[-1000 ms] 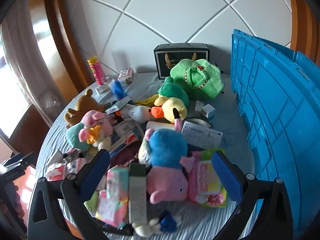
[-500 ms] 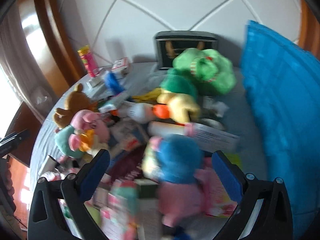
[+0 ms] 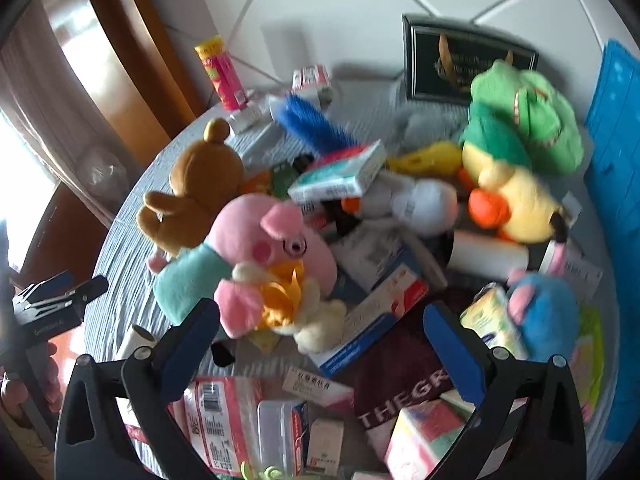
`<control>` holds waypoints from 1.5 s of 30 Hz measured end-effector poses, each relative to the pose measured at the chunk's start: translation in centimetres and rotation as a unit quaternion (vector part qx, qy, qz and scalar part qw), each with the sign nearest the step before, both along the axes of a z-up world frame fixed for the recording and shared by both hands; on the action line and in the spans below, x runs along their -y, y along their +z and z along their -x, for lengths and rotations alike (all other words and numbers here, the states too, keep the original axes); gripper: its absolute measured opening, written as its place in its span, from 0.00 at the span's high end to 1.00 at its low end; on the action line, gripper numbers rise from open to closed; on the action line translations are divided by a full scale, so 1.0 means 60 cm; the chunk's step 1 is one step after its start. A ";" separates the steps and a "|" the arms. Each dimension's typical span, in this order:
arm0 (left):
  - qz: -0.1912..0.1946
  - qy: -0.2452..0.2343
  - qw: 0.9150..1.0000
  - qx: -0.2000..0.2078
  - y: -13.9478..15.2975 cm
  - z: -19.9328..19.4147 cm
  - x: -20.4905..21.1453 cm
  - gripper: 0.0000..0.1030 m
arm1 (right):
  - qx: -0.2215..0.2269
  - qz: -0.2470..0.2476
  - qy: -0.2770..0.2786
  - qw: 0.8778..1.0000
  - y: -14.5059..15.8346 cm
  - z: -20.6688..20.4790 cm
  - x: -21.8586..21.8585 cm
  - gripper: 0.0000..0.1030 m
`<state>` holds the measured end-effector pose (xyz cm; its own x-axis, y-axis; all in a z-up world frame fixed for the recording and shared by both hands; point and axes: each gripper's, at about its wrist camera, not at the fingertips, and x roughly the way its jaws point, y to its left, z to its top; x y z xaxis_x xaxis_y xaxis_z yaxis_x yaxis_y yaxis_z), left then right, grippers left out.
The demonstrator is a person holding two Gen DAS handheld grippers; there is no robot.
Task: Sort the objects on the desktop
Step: 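Lower the left tool to the brown teddy bear while the right tool approaches the green-shirted pig, then close the left tool on the brown bear while the right tool grips the green-shirted pig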
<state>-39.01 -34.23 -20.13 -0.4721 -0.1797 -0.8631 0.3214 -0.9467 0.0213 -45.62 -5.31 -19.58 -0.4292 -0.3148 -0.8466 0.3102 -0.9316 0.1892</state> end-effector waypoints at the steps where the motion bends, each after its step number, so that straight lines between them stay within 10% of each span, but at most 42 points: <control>1: 0.000 -0.004 1.000 -0.002 0.003 0.001 0.002 0.02 | 0.001 0.006 0.001 1.000 -0.003 0.000 -0.002 0.00; 18: -0.026 -0.200 0.979 -0.014 0.014 0.175 0.083 0.02 | 0.000 0.036 -0.207 0.978 0.024 -0.073 0.110 0.00; 30: -0.041 -0.264 0.962 0.054 -0.122 0.255 0.028 0.02 | 0.033 0.006 -0.309 0.951 -0.003 -0.083 0.178 0.00; 34: -0.077 -0.303 0.949 0.043 -0.120 0.246 0.026 0.43 | 0.047 0.014 -0.321 0.946 -0.026 -0.080 0.188 0.00; 45: -0.041 -0.316 0.948 0.026 -0.109 0.199 0.044 0.28 | 0.066 0.006 -0.325 0.943 -0.084 -0.042 0.228 0.04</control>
<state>-50.96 -36.87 -26.65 -0.4190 0.1937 -0.8871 -0.3096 -0.9489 -0.0610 -43.09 -18.96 -24.62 -0.4265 -0.0306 -0.9040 -0.3526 -0.9147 0.1973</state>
